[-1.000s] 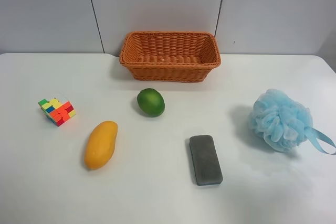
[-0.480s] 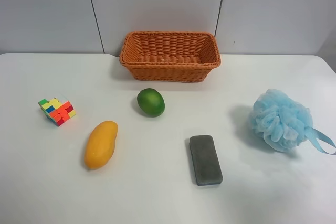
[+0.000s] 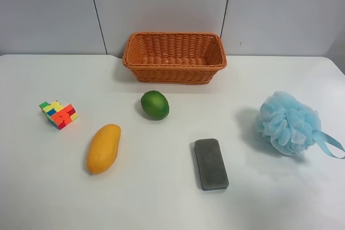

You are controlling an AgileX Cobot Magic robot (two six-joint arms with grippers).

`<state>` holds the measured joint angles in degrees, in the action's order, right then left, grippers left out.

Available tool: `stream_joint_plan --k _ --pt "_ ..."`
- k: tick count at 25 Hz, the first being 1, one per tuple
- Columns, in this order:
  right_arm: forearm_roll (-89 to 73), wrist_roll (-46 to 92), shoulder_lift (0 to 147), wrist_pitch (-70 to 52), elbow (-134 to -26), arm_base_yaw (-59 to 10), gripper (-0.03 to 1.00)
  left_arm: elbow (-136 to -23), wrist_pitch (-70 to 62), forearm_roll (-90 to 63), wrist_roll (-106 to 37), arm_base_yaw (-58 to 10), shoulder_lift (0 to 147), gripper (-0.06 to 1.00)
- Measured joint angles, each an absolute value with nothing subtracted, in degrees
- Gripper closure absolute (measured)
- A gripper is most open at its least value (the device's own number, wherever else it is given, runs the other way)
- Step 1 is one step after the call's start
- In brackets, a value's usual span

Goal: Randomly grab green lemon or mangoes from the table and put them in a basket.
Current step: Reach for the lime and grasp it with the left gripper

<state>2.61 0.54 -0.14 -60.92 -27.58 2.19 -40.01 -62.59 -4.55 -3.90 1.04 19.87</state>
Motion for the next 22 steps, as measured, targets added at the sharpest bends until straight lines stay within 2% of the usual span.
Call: stream_joint_plan --k 4,7,15,22 --pt "2.6 0.5 -0.1 -60.9 -27.6 2.2 -0.03 -49.1 -66.0 -6.0 -3.3 0.5 35.8 -0.05" --pt "2.6 0.5 -0.1 -60.9 -27.6 2.2 -0.03 -55.2 -66.3 -5.8 -1.3 -2.2 45.8 -0.05" --pt "2.6 0.5 -0.1 -60.9 -27.6 2.2 -0.03 -68.5 -66.4 -1.9 8.8 -14.3 71.1 -0.05" --pt "2.6 0.5 -0.1 -60.9 -27.6 2.2 -0.03 -78.4 -65.9 0.6 21.4 -25.9 86.9 -0.05"
